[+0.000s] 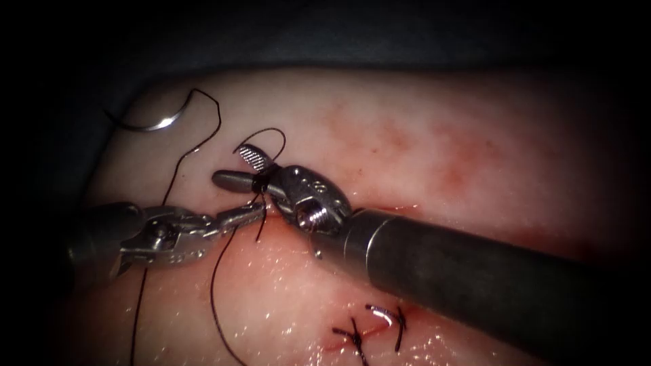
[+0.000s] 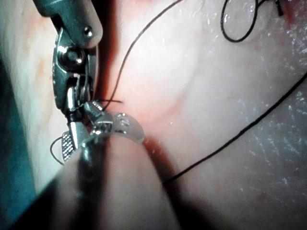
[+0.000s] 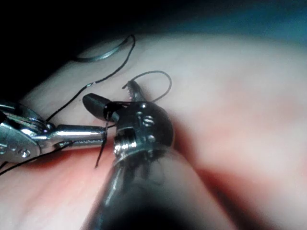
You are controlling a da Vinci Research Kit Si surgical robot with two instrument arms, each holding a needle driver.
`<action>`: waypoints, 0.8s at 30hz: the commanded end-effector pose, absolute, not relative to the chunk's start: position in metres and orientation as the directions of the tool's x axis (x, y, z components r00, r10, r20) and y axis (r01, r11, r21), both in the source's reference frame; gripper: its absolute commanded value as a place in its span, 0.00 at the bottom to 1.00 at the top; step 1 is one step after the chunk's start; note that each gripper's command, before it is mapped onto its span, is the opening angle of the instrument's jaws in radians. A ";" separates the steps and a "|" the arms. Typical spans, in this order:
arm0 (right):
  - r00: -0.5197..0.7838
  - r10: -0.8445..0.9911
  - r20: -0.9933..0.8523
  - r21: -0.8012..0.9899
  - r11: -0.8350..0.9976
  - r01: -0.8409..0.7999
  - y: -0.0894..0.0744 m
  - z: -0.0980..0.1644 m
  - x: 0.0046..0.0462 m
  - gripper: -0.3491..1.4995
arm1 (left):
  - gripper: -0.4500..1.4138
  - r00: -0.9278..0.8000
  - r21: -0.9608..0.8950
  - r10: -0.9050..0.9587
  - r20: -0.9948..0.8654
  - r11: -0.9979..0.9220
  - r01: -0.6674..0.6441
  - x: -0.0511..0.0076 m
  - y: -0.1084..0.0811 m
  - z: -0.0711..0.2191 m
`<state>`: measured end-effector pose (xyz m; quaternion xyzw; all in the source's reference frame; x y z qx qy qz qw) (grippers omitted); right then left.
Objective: Wound Closure
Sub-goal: Grab the tail end of the suture with the right hand.
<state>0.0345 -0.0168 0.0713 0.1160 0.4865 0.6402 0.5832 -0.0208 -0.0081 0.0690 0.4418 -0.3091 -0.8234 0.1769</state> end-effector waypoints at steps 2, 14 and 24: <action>-0.294 0.859 -0.419 0.760 0.155 -0.631 -0.016 0.071 0.0353 0.83 | 0.00 -0.546 0.666 -0.565 -0.619 -0.746 0.016 -0.0214 -0.007 0.069; -0.245 0.854 -0.458 0.729 0.204 -0.653 -0.016 0.071 0.0340 0.83 | 0.00 -0.548 0.667 -0.565 -0.617 -0.745 0.018 -0.0217 -0.007 0.069; -0.226 0.828 -0.513 0.667 0.219 -0.713 -0.015 0.069 0.0338 0.84 | 0.00 -0.548 0.666 -0.564 -0.618 -0.746 0.018 -0.0215 -0.007 0.070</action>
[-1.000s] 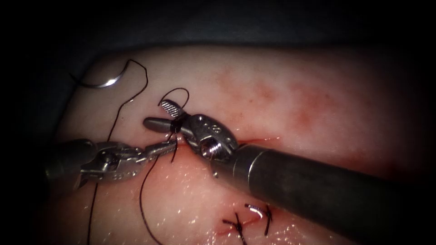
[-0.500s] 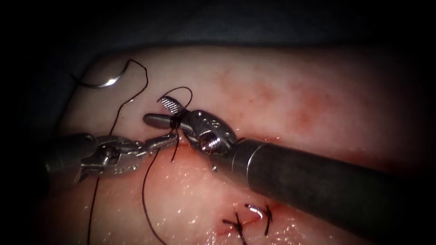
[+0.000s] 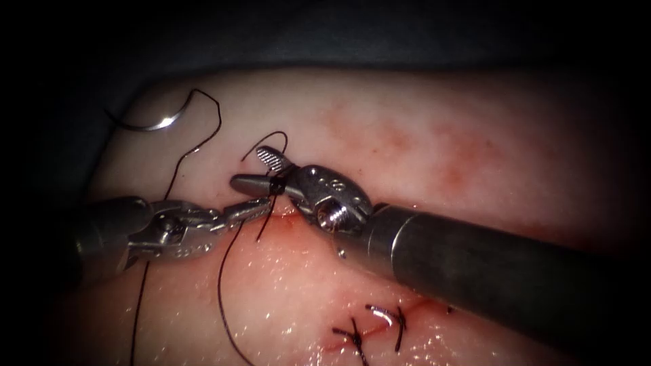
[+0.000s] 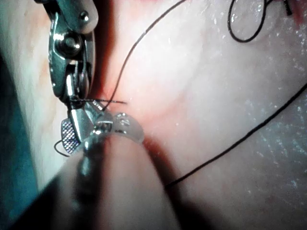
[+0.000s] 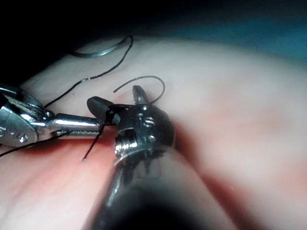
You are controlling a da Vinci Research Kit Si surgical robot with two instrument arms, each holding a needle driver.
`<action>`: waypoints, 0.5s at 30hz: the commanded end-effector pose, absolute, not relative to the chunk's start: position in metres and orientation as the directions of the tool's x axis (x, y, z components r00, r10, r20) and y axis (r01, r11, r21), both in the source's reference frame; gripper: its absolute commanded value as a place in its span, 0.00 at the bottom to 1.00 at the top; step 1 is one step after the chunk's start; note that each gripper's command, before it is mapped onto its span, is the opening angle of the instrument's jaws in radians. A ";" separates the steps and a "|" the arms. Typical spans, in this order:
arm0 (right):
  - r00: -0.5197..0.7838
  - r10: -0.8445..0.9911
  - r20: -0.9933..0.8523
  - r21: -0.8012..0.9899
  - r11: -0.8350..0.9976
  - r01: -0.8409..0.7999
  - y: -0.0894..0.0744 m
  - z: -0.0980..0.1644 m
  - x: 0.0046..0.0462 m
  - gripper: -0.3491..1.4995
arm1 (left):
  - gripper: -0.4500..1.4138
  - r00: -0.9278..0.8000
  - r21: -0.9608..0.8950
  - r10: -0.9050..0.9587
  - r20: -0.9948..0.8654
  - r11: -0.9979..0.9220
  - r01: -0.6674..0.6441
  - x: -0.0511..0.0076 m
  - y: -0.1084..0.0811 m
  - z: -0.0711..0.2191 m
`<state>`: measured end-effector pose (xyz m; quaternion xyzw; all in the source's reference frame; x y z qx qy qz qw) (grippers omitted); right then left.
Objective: Wound Closure
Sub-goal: Grab the tail end of the suture with the right hand.
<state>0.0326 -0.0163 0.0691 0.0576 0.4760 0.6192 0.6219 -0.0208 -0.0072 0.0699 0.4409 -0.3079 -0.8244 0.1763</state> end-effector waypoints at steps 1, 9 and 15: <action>-0.229 0.837 -0.497 0.672 0.205 -0.711 -0.015 0.070 0.0338 0.85 | 0.00 -0.548 0.666 -0.564 -0.618 -0.746 0.018 -0.0214 -0.007 0.070; -0.229 0.839 -0.493 0.665 0.195 -0.721 -0.015 0.070 0.0343 0.91 | 0.00 -0.548 0.666 -0.564 -0.617 -0.746 0.018 -0.0215 -0.007 0.070; -0.246 0.845 -0.475 0.673 0.169 -0.720 -0.015 0.070 0.0355 0.91 | 0.00 -0.550 0.667 -0.565 -0.615 -0.745 0.019 -0.0215 -0.007 0.070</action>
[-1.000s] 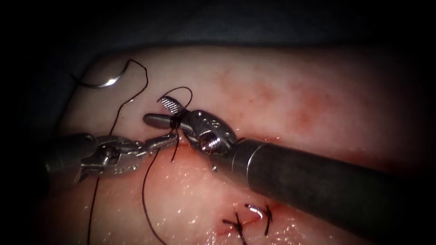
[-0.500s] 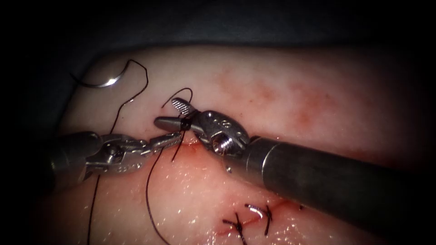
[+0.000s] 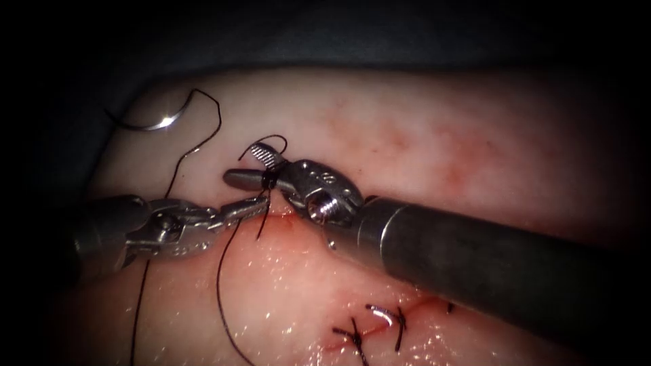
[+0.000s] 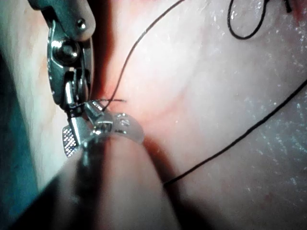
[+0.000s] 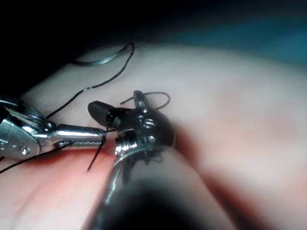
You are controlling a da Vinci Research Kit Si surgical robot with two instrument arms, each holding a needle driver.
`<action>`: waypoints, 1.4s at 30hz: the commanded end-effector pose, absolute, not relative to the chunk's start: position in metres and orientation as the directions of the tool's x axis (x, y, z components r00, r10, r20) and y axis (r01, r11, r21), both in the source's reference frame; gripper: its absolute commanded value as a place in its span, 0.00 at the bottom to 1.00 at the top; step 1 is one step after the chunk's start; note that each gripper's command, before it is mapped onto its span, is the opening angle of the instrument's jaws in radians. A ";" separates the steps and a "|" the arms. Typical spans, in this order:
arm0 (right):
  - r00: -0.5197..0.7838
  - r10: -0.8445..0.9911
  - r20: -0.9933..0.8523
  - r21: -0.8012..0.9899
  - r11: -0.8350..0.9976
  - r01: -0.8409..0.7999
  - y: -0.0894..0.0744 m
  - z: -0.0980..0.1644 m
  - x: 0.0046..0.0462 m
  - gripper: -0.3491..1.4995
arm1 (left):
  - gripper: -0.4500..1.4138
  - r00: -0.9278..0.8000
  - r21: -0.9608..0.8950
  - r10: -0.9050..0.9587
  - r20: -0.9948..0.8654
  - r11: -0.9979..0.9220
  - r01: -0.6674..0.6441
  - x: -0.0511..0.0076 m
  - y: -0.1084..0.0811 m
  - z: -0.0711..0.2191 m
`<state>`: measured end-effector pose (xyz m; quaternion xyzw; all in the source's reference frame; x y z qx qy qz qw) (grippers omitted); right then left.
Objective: Wound Closure
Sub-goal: Grab the tail end of the suture with the right hand.
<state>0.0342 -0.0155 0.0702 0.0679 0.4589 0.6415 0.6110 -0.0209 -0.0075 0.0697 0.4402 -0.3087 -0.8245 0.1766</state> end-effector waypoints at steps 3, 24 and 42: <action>-0.246 0.844 -0.476 0.675 0.171 -0.718 -0.015 0.071 0.0356 0.91 | 0.00 -0.549 0.668 -0.566 -0.615 -0.744 0.019 -0.0213 -0.007 0.070; 0.151 0.652 -0.743 0.286 0.514 -0.809 -0.013 0.071 0.0356 0.91 | 0.00 -0.557 0.673 -0.568 -0.606 -0.739 0.023 -0.0213 -0.008 0.070; 0.136 0.674 -0.726 0.292 0.481 -0.827 -0.013 0.072 0.0367 0.75 | 0.00 -0.554 0.675 -0.572 -0.604 -0.737 0.025 -0.0215 -0.009 0.069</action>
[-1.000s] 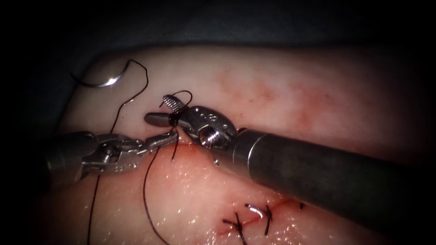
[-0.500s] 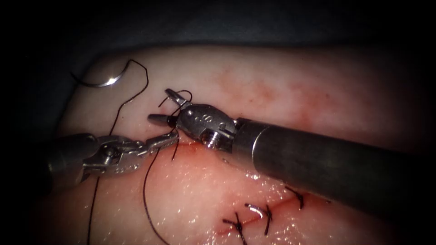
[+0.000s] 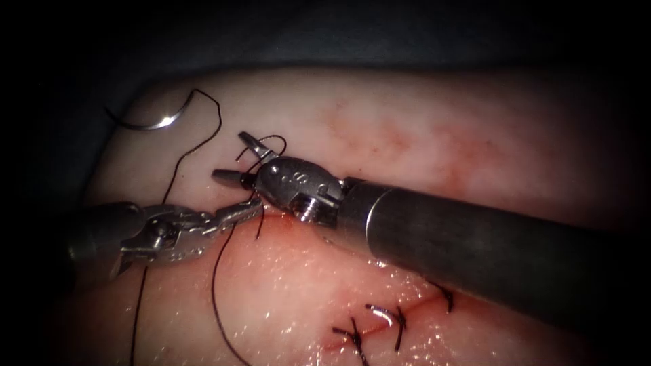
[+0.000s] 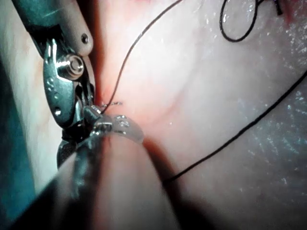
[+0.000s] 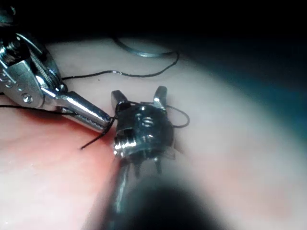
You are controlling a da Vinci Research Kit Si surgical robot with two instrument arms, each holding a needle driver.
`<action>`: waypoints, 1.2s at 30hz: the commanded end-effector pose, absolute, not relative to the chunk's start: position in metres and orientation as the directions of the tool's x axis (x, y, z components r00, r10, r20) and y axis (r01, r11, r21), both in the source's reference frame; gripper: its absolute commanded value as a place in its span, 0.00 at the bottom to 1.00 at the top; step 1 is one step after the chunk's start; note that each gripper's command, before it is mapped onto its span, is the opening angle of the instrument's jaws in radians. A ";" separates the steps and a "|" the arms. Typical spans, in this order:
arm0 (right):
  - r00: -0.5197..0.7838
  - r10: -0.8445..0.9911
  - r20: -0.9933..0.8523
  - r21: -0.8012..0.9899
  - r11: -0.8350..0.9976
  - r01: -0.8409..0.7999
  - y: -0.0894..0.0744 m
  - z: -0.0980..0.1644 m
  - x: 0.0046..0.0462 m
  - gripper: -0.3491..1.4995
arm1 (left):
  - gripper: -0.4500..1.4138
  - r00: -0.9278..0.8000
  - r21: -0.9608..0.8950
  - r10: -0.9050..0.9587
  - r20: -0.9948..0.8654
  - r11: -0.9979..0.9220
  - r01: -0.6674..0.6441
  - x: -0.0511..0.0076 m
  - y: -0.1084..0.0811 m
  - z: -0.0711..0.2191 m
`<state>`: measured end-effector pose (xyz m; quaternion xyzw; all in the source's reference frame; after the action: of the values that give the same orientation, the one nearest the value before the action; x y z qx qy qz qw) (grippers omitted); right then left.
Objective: Wound Closure
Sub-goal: Grab the tail end of the suture with the right hand, then pull the left arm up and the right arm down to tighten.
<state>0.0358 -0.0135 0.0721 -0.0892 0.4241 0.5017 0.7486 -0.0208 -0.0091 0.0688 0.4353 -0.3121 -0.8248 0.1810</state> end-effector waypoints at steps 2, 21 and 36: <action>0.142 0.677 -0.722 0.282 0.476 -0.833 -0.013 0.073 0.0364 0.63 | 0.00 -0.553 0.676 -0.574 -0.604 -0.736 0.025 -0.0215 -0.009 0.069; 0.106 0.710 -0.696 0.353 0.468 -0.810 -0.015 0.070 0.0354 0.00 | 0.00 -0.552 0.678 -0.577 -0.601 -0.734 0.029 -0.0215 -0.009 0.069; 0.058 0.660 -0.749 0.401 0.520 -0.754 -0.020 0.066 0.0356 0.00 | 0.00 -0.545 0.667 -0.571 -0.614 -0.745 0.029 -0.0203 -0.008 0.069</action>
<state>0.0345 -0.0203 0.0659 -0.0482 0.4834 0.4865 0.7262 -0.0195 -0.0082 0.0683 0.4396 -0.3060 -0.8247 0.1814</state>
